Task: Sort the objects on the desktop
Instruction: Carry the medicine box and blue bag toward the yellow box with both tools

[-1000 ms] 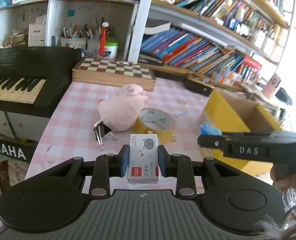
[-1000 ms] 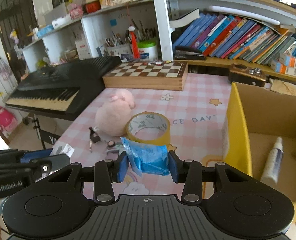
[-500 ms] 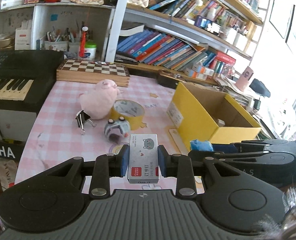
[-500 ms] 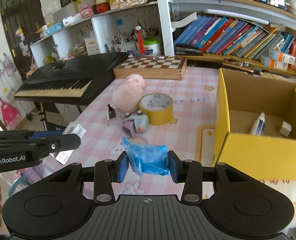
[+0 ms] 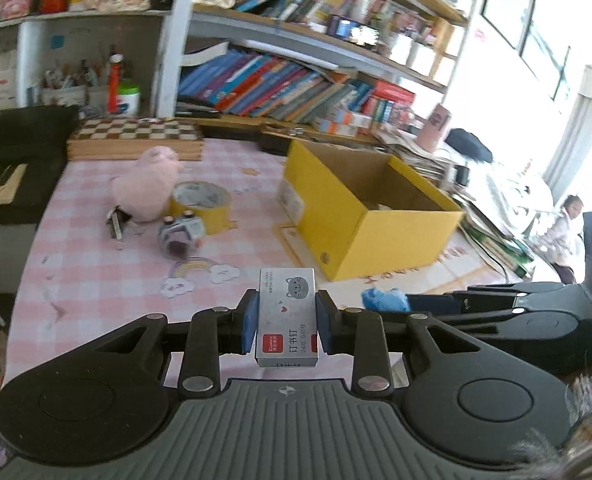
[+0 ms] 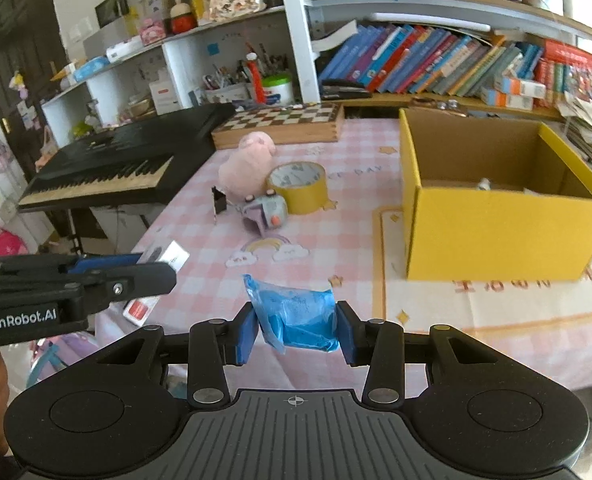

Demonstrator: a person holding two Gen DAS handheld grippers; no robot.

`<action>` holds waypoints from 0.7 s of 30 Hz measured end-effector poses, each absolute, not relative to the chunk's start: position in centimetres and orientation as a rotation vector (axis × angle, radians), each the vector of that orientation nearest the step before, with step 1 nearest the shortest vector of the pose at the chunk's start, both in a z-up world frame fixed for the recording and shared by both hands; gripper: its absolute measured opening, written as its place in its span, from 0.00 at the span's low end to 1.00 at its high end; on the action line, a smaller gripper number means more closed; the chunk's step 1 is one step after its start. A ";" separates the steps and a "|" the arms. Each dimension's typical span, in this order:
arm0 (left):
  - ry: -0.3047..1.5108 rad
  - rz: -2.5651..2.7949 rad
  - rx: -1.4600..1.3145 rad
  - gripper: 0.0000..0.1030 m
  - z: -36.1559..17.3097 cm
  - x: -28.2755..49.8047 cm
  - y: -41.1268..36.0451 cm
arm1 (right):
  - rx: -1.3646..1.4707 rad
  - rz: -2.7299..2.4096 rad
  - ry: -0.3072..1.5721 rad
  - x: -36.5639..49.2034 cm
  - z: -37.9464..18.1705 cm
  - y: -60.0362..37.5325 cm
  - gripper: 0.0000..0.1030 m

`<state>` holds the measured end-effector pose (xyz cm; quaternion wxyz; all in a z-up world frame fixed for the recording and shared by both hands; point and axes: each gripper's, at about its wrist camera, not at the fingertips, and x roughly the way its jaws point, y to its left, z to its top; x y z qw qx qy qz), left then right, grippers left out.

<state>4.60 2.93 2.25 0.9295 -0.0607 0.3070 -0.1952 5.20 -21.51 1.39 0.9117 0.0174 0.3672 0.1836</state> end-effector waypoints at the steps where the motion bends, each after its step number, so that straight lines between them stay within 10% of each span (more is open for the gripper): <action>1: 0.623 -0.414 -0.116 0.27 2.3 4.5 2.6 | 0.040 0.370 0.754 4.8 1.4 -21.8 0.40; 21: 0.664 -0.648 -0.048 0.27 1.8 4.7 -4.8 | 0.126 0.168 0.757 1.0 1.1 -28.5 0.40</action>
